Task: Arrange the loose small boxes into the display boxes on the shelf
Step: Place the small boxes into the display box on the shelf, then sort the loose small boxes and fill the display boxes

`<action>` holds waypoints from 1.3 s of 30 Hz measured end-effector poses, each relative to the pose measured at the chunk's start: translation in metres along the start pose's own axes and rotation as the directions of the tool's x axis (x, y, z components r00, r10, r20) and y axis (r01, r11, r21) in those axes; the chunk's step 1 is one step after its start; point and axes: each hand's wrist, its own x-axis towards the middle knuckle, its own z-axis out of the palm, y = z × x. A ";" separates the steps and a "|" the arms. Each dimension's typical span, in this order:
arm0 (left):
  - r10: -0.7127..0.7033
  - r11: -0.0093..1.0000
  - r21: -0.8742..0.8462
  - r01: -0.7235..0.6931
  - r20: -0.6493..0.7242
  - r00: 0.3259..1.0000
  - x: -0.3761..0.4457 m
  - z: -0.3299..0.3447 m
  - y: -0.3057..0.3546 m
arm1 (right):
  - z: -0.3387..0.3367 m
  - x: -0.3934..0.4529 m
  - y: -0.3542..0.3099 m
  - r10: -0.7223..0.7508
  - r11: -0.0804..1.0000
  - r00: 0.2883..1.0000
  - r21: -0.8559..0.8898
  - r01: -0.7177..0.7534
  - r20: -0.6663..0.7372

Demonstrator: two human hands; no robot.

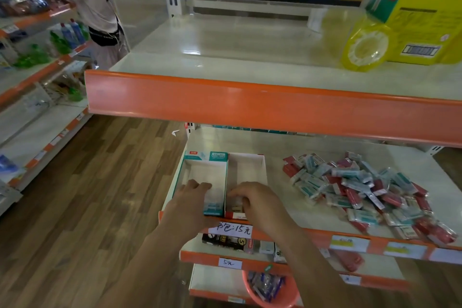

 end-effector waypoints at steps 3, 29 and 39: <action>0.062 0.997 0.044 -0.059 -0.074 0.995 0.006 0.001 0.015 | -0.011 -0.005 0.008 -0.018 0.999 0.979 0.029 0.024 -0.201; 0.481 0.877 -0.003 -0.481 0.010 0.877 0.034 0.095 0.172 | -0.059 -0.078 0.114 0.335 0.941 0.833 0.105 -0.323 -0.441; 0.351 0.935 0.005 -0.355 -0.171 0.921 0.033 0.119 0.172 | -0.055 -0.068 0.120 0.203 0.975 0.852 0.022 -0.220 -0.482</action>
